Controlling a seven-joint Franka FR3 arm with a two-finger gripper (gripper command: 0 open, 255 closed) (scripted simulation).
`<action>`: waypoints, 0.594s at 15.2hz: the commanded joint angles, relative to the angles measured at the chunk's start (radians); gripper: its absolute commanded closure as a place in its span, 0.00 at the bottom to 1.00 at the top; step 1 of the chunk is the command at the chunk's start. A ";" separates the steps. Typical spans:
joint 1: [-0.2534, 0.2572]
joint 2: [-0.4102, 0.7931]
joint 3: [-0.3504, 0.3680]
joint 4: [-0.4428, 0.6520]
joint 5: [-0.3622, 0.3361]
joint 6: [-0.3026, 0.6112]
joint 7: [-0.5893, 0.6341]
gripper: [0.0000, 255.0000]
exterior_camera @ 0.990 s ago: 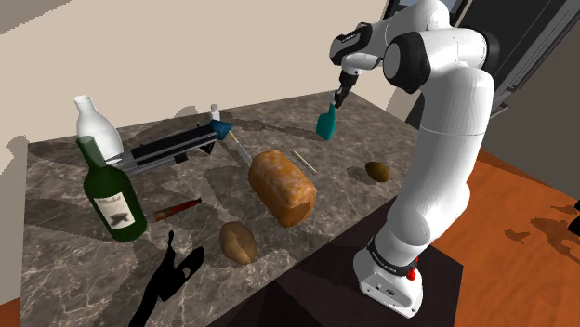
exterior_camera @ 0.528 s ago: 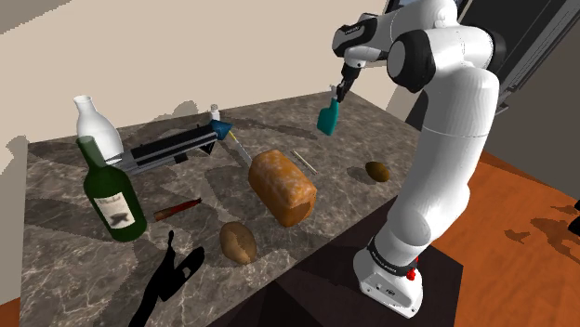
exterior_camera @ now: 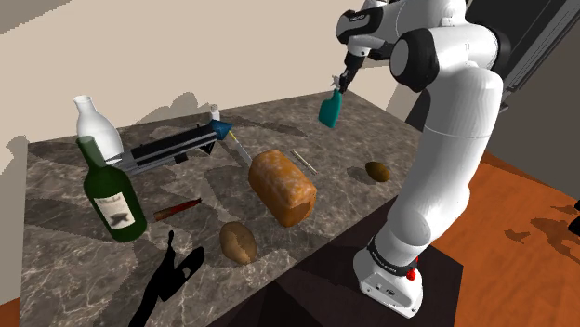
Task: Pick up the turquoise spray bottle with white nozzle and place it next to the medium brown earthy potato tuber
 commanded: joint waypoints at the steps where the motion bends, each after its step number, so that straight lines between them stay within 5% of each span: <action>1: -0.001 -0.004 -0.002 0.023 -0.003 -0.026 0.002 1.00; 9: -0.009 -0.006 -0.006 0.127 -0.008 -0.132 0.008 1.00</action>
